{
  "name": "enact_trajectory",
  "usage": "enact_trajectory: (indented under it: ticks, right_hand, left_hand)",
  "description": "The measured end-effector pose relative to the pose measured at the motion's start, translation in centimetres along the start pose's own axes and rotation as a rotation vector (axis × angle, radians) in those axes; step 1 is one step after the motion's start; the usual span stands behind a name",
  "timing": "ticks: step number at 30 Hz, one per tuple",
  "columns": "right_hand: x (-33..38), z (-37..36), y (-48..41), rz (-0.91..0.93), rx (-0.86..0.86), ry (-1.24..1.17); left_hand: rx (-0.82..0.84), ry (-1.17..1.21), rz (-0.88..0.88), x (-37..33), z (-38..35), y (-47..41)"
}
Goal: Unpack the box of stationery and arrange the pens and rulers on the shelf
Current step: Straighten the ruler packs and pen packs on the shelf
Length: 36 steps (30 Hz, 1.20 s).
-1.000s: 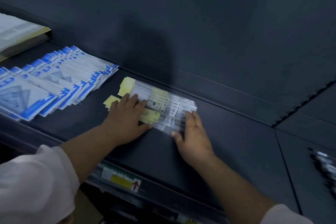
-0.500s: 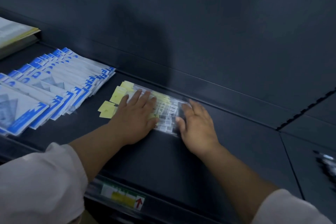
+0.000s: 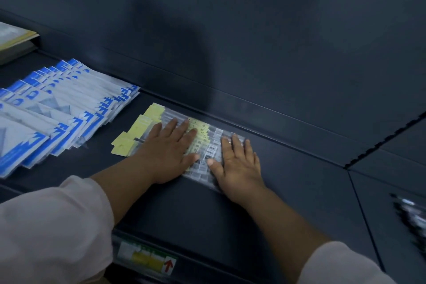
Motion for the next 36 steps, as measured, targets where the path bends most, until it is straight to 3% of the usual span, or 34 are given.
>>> enact_trajectory:
  ticks: [10,16,22,25,36]
  right_hand:
    - [0.1,0.4,2.0,-0.013,0.047,-0.032]
    - [-0.3,2.5,3.2,0.064,-0.070,-0.021]
    - [-0.8,2.8,4.5,0.267,-0.225,0.046]
    - [-1.9,2.1,4.9,0.281,-0.199,0.076]
    - [-2.0,0.5,6.8,0.413,-0.310,0.058]
  left_hand:
    - [-0.025,-0.014,0.009,-1.9,-0.1,2.8]
    - [-0.131,-0.072,0.129,-2.6,2.4,6.0]
    - [-0.121,-0.104,0.258,-3.2,4.3,10.5]
    - [-0.100,-0.101,0.321,-4.4,4.2,12.2]
    - [-0.122,-0.033,0.352,-8.6,2.7,14.2]
Point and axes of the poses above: each hand's wrist, its own y-axis away from the middle knuckle, its own z-axis out of the back of the hand, x = y × z, the point moved 1 cm from there along -y, towards the middle knuckle, and after that the axes turned 13 degrees about y, right-handed, at the moved point
